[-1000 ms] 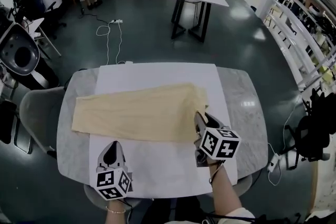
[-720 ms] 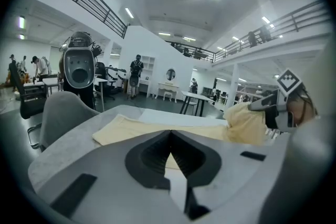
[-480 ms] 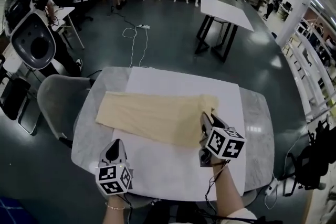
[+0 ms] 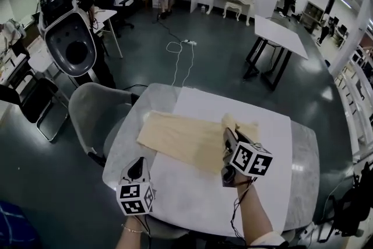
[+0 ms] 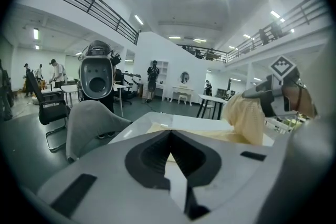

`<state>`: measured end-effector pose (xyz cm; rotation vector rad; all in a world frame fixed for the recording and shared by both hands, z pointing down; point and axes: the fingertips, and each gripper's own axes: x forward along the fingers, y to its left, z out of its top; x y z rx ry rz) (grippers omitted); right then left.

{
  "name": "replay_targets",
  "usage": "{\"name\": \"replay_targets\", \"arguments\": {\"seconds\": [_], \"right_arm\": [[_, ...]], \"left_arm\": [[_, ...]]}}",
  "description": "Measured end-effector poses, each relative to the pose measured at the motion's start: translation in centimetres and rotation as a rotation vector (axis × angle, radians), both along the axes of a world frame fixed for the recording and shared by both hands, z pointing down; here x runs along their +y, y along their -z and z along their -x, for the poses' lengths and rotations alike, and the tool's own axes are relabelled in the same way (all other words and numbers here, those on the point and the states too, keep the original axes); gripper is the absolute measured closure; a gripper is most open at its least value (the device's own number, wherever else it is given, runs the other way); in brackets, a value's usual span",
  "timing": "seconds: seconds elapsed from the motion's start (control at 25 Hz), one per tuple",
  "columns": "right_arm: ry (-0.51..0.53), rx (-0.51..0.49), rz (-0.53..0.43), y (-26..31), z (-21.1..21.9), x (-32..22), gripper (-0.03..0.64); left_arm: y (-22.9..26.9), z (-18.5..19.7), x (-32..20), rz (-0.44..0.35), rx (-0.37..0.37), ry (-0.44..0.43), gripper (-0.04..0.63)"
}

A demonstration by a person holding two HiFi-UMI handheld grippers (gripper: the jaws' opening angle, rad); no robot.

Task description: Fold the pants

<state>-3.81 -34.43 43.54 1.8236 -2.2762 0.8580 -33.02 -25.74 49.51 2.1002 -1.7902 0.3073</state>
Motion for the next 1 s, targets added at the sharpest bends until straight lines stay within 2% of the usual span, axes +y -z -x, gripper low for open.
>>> {"name": "replay_targets", "arguments": {"seconds": [0.6,1.0], "right_arm": [[0.156,-0.018,0.002,-3.8,16.9,-6.9,0.531],[0.233,0.116,0.069,-11.2,24.3,-10.5,0.531]], "left_arm": [[-2.6,7.2,-1.0,0.03,0.015,0.079,0.595],[-5.4,8.8,-2.6,0.028,0.028,0.089,0.595]]}}
